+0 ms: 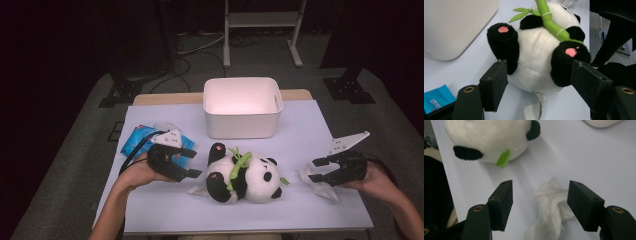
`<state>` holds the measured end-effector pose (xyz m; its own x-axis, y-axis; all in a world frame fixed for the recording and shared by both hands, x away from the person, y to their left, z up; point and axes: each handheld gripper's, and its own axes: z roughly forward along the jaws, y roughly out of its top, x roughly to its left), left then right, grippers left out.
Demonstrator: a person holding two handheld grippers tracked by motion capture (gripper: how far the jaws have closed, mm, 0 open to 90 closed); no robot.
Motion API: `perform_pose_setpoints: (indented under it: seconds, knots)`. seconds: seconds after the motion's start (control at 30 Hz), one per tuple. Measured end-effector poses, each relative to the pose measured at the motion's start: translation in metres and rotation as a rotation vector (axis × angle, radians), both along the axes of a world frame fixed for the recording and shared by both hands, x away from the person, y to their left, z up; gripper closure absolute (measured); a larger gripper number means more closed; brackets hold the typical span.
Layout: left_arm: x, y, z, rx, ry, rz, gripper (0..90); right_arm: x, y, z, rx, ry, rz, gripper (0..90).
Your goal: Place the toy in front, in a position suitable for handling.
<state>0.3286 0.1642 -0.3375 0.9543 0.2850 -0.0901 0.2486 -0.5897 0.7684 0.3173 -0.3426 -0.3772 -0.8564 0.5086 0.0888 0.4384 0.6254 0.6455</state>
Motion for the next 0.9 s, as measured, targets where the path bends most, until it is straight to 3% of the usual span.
perform_pose_setpoints:
  seconds: [0.53, 0.73, 0.9]
  knots:
    - [-0.002, 0.027, -0.027, -0.02, 0.015, 0.095, 19.9, 0.035, 0.034, 0.021, 0.018, -0.031, 0.057, 26.7]
    - [-0.004, 0.03, -0.033, -0.01, -0.001, 0.113, 18.0, 0.045, 0.048, 0.031, 0.016, -0.042, 0.082, 26.2]
    - [-0.007, 0.032, -0.034, -0.032, -0.004, 0.114, 17.0, 0.053, 0.061, 0.04, -0.007, -0.06, 0.109, 23.8]
